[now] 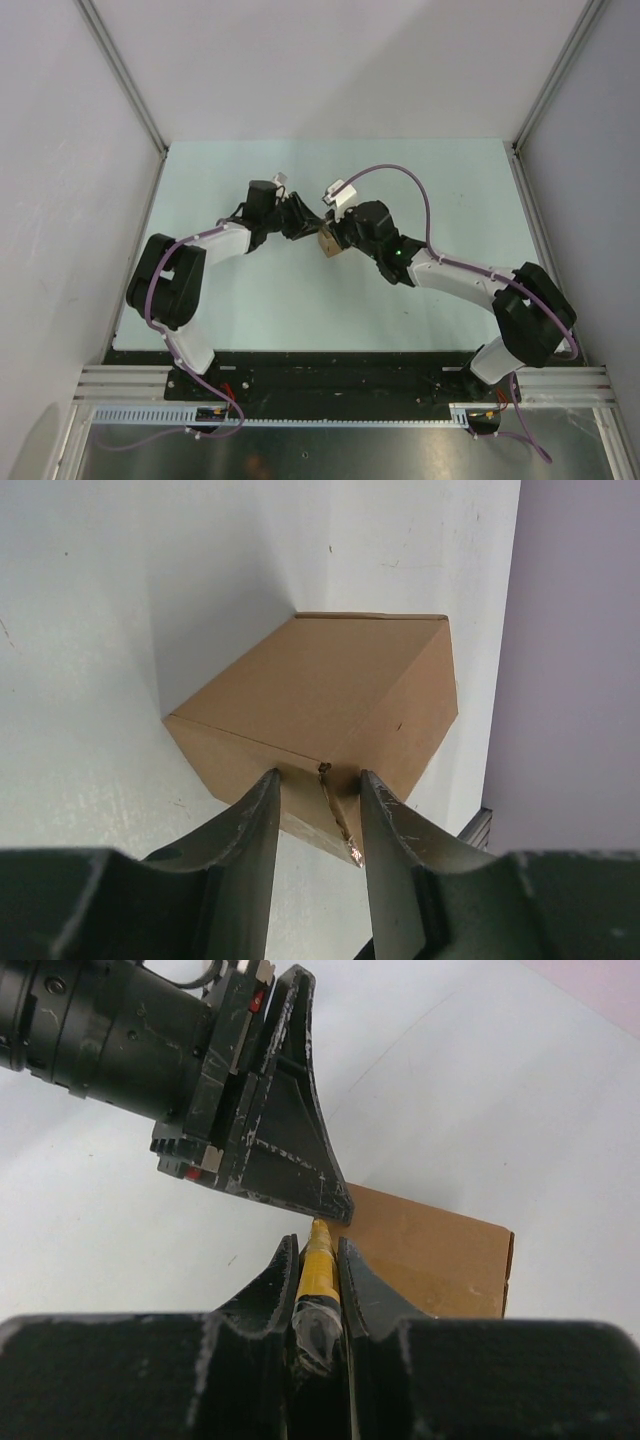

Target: Unpack the express box

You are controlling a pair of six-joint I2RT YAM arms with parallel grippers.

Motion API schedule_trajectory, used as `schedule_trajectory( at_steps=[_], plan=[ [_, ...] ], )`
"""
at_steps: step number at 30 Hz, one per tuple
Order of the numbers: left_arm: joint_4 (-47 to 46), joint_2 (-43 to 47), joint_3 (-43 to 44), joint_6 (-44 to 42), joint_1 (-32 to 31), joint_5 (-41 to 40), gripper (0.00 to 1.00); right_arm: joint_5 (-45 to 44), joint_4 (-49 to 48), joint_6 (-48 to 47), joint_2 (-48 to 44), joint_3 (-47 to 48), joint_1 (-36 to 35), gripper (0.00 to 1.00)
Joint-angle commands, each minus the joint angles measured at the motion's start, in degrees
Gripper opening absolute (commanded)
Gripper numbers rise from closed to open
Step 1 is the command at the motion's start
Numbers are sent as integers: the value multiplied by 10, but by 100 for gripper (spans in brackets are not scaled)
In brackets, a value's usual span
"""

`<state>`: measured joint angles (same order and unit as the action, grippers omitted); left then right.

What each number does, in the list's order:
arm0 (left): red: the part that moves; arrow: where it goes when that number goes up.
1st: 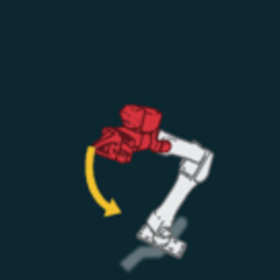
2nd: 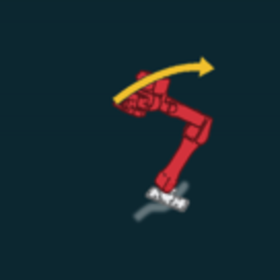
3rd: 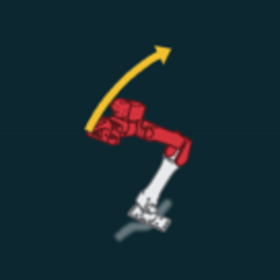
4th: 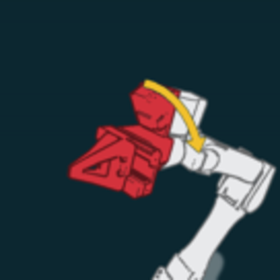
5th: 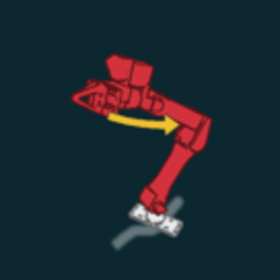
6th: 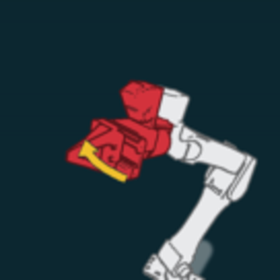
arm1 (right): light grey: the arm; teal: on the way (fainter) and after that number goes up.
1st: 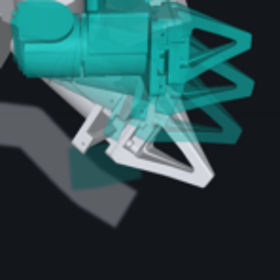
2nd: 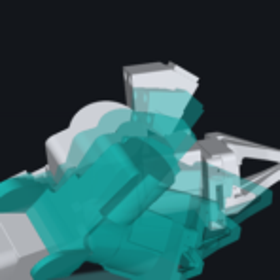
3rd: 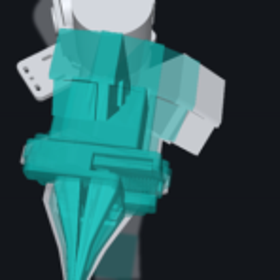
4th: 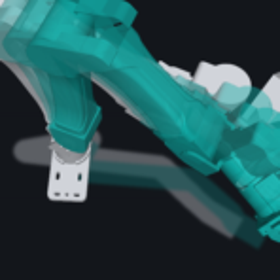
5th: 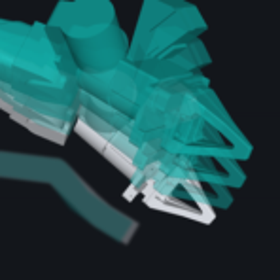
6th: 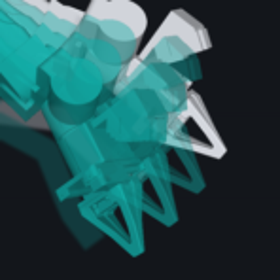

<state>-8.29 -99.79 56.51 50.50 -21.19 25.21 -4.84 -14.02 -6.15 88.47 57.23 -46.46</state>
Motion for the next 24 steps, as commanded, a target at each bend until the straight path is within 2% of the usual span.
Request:
schedule_trajectory(
  at_steps=[1, 24],
  plan=[
    [28, -14, 15, -25, 3, -11, 40, -18, -73, -6, 5, -20, -5, 0],
    [40, -20, 13, 16, 2, 6, 34, -97, -145, 76, -49, -80, -24, 0]
  ],
)
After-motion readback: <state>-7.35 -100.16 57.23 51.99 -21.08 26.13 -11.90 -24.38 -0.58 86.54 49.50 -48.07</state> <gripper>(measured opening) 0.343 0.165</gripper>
